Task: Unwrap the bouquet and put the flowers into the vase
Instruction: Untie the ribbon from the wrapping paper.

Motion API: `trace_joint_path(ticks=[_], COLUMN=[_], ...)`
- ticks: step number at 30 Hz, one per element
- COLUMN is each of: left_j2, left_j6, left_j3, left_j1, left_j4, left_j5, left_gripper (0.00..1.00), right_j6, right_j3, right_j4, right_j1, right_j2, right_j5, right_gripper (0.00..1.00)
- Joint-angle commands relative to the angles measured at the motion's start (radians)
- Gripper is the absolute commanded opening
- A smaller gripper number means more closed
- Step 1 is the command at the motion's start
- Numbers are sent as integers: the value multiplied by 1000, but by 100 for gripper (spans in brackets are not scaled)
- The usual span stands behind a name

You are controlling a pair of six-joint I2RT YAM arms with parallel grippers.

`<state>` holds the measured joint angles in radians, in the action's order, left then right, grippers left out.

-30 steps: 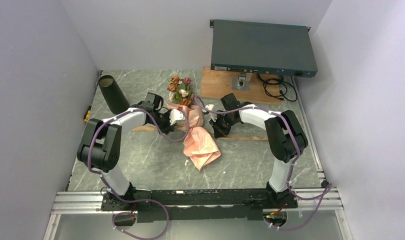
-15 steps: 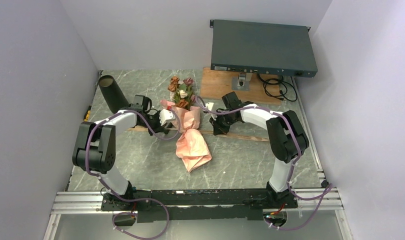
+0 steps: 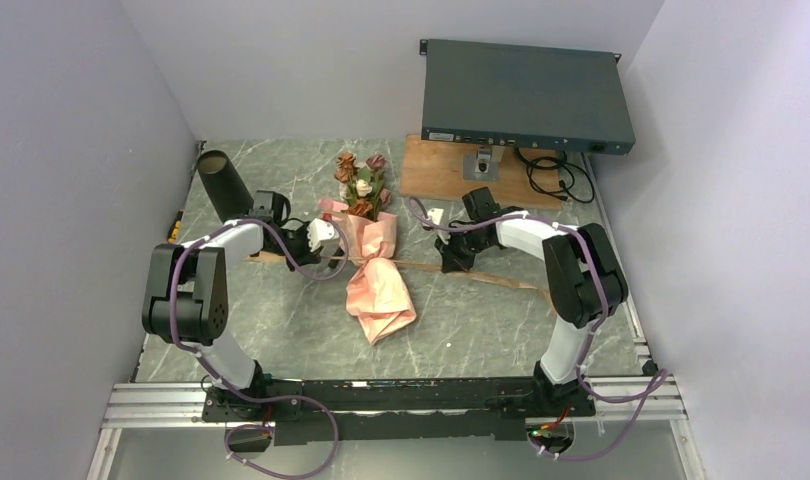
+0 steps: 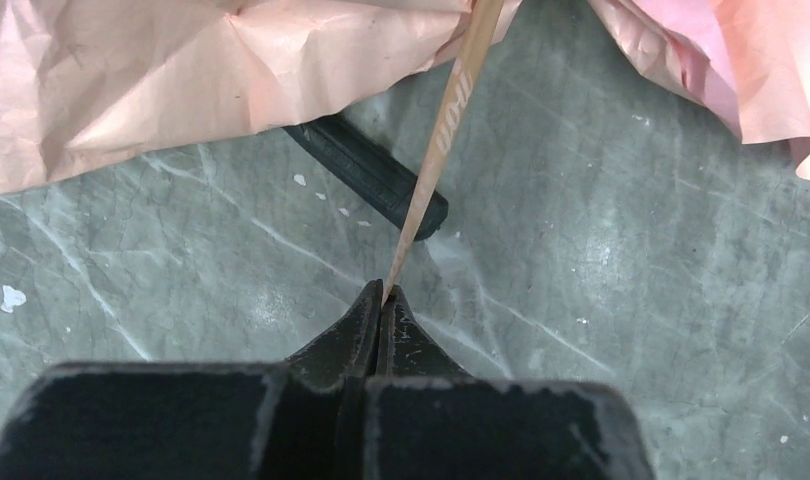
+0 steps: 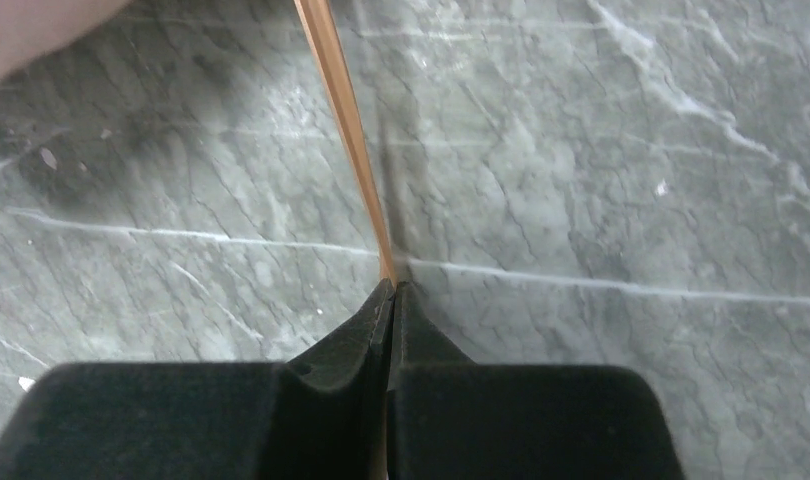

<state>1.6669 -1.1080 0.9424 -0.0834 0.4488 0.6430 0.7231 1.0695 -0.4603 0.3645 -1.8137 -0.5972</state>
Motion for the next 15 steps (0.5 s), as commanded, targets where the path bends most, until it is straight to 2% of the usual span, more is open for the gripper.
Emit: trace_joint_path(ticks=[1,7,8,12,15], left_j2=[14,-13,-18,-60,-83], left_j6=[-63,-66,-53,0,15], left_j3=[27,76,84,69,52], left_j1=[114,79,53,-5,-27], left_j4=[38,116,126,88,75], left_j5=[-165,-57,-48,-20,-18], left_gripper=[0,0,0,0,0], right_j6=[63,13,1,-95,-188], right_j3=[-43,25,52,143,201], right_j4=[-158,-204,-226,-245,-227], right_j1=[-90,-76,-69,-47,-25], right_j2=[31,32,28,44,56], right_j5=[150,30,5,-78,-119], right_gripper=[0,0,7,56,66])
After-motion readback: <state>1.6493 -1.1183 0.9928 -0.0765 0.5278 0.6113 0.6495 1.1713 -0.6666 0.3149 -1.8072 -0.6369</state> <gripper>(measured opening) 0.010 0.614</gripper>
